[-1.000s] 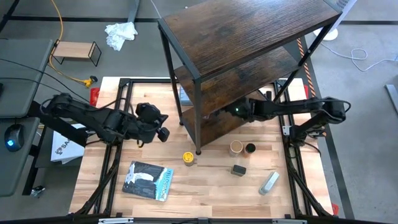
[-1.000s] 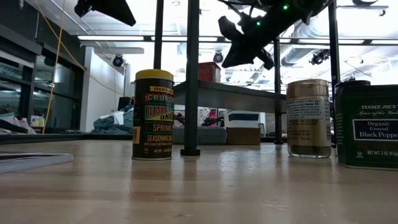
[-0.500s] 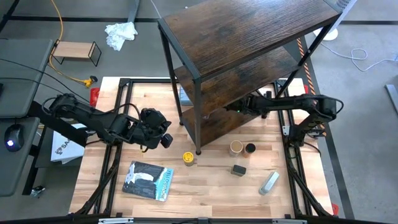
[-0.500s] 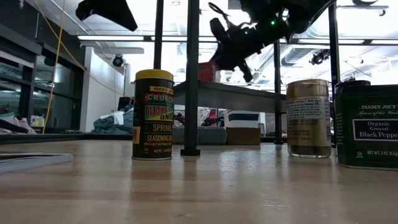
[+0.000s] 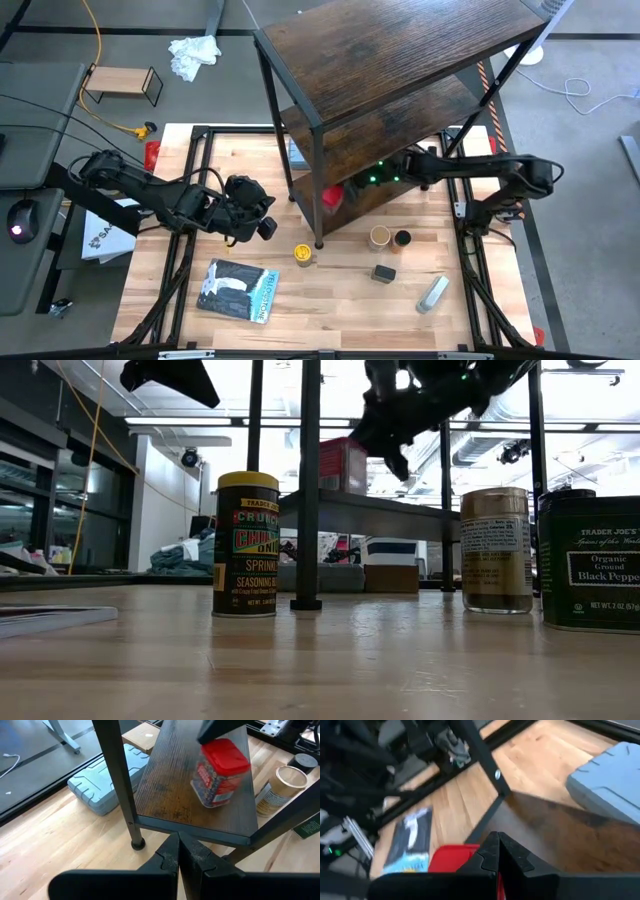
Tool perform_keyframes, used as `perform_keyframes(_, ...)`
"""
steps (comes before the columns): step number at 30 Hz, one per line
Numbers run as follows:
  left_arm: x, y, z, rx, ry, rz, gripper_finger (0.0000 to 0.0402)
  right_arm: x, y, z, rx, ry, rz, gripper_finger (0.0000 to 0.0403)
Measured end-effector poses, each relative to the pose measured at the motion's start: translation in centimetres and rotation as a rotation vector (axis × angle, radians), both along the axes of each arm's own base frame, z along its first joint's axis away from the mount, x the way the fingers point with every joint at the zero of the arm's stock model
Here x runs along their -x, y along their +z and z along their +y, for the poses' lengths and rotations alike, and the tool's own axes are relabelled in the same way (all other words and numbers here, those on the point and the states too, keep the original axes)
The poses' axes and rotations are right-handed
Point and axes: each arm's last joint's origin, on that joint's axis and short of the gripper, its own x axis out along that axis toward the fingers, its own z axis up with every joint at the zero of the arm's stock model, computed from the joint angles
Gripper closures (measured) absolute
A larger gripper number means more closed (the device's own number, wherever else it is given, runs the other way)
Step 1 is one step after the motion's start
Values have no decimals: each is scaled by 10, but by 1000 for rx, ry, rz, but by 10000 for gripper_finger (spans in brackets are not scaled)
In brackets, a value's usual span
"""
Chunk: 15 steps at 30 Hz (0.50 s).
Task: Shelf spices
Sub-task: Remove the red seasoning can from the shelf
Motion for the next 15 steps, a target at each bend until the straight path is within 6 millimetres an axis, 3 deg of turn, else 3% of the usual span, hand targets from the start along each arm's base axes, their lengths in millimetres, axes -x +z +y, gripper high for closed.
perform_keyframes(3,0,0,0,-1,0,1,401,8,10,3,49,7,-7,403)
perform_keyframes(9,0,0,0,2,-1,1,401,32,49,9,227,81,-140,403)
perform_keyframes(12,0,0,0,15,-11,6,401,36,53,14,305,147,-145,394)
perform_keyframes(15,0,0,-1,25,-17,9,401,34,47,15,319,173,-104,357)
